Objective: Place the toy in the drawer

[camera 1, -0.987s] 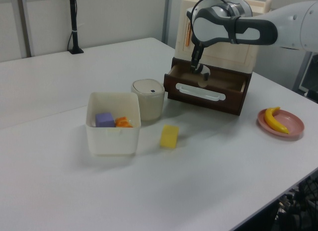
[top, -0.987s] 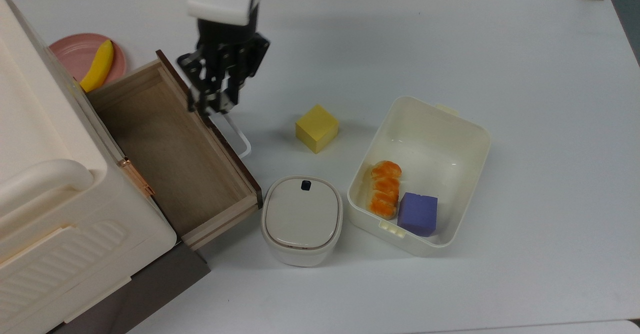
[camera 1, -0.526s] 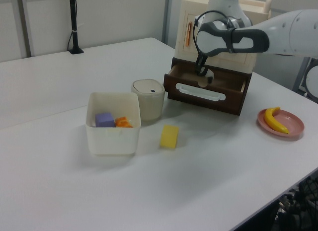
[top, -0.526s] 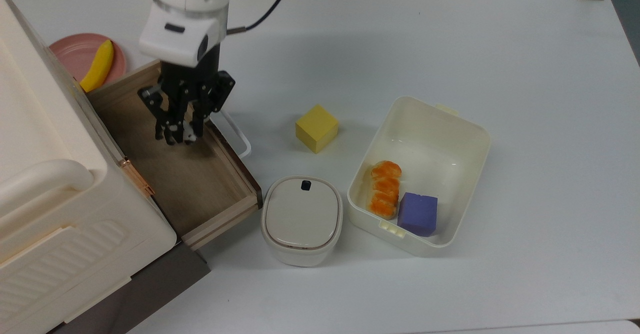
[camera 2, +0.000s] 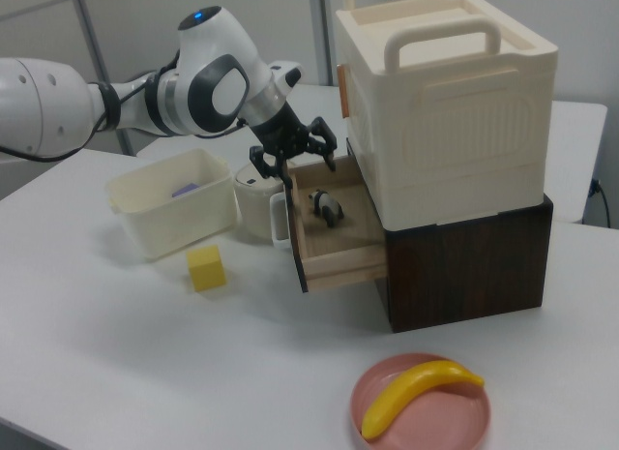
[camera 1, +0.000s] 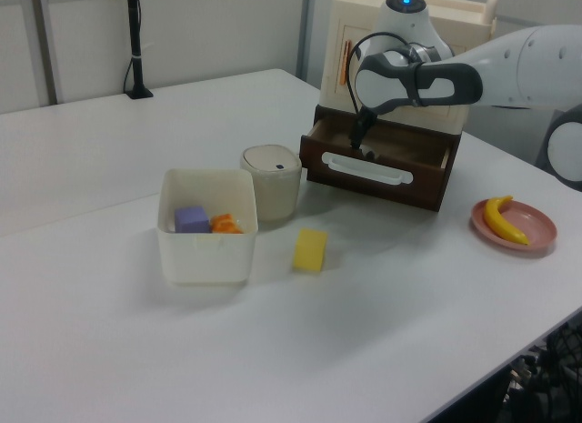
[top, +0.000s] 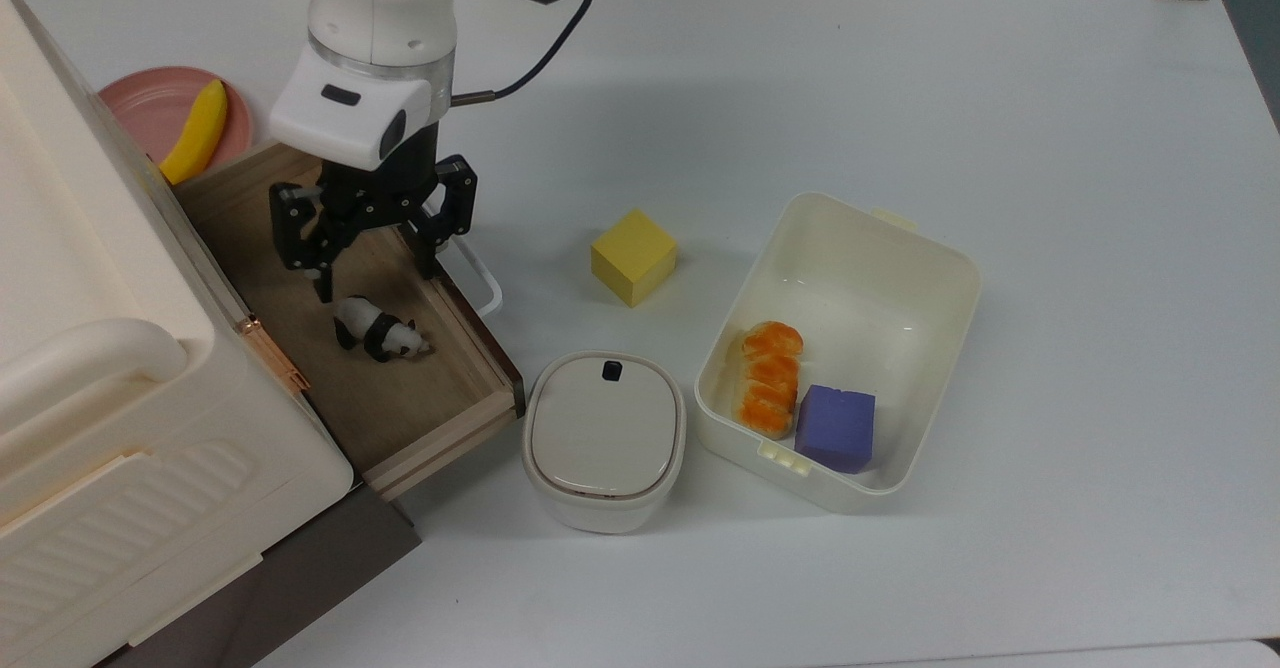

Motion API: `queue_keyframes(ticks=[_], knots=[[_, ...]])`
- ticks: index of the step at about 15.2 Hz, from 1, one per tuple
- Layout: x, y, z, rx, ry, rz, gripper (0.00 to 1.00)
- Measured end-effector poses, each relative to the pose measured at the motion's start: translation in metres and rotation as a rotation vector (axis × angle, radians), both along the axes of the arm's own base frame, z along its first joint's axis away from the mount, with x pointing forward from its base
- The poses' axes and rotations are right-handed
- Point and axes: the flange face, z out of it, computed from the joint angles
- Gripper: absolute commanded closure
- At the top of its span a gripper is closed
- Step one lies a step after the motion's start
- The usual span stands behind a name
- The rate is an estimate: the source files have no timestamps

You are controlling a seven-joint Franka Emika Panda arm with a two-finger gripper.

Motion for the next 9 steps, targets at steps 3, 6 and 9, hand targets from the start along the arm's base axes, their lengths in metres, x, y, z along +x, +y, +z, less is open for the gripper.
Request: queue_keyframes(ticks=[3,6,9], knots=[[-0.004,0.007,0.030,0.027,-0.060,-0.041,0.00],[-0.015,0.046,0.046,0.112,-0.040,-0.148,0.00],[-0.032,0.109,0.037,0.178,0.084,-0.275,0.00]])
